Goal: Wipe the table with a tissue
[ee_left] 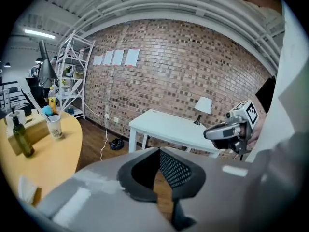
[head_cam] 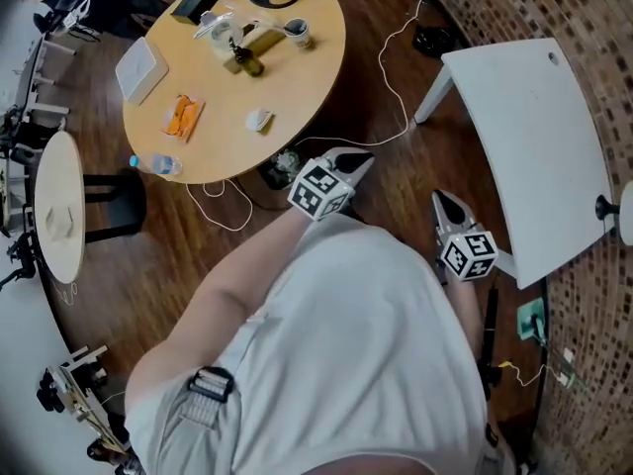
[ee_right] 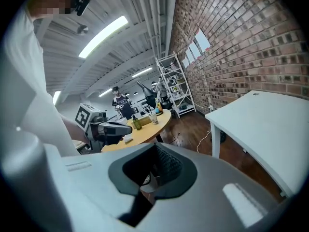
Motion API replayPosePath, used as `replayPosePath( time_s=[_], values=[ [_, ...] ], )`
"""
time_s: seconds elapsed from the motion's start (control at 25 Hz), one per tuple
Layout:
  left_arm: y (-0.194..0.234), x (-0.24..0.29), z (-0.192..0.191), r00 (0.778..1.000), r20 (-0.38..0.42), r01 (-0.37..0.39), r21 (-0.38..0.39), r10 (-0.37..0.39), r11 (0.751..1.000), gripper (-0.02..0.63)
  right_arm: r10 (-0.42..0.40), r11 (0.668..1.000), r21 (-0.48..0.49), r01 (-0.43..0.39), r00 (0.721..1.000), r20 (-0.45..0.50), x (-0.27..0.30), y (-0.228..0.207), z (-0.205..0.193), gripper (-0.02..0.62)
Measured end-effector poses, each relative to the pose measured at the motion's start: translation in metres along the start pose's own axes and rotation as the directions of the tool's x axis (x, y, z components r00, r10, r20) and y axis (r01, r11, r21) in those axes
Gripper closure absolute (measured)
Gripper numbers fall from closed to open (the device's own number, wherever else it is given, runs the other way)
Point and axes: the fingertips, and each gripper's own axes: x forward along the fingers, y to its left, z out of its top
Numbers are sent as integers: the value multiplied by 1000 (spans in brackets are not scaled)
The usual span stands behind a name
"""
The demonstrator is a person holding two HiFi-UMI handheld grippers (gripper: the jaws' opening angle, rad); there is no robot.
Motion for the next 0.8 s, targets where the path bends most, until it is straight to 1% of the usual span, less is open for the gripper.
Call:
replayPosePath(
  time_s=[0.12,0.2,0.28,0.44,0.64,0.8],
  values=[
    [44,-10,0,1000,-3,-22,-36,22,999,601,12,999,-41,-12,1000,-12,42,13,22,588],
    [68,-17,0,1000,3,-22,-65,22,998,601,24,998,-65,-26,999,-25,68,21,38,588],
    [86,-24,-1,1000,8,-11,-75,12,997,601,34,996,-77,-37,999,-41,90,29,50,588],
    [107,-42,-12,1000,24,5,-107,-3,994,601,58,994,-90,-66,995,-85,123,45,52,588],
    [133,-63,-34,1000,13,-4,-153,6,988,600,94,989,-104,-104,991,-99,159,67,60,588],
    [148,-73,-39,1000,16,-21,-174,24,984,600,131,983,-113,-145,984,-122,180,81,62,588]
  ],
)
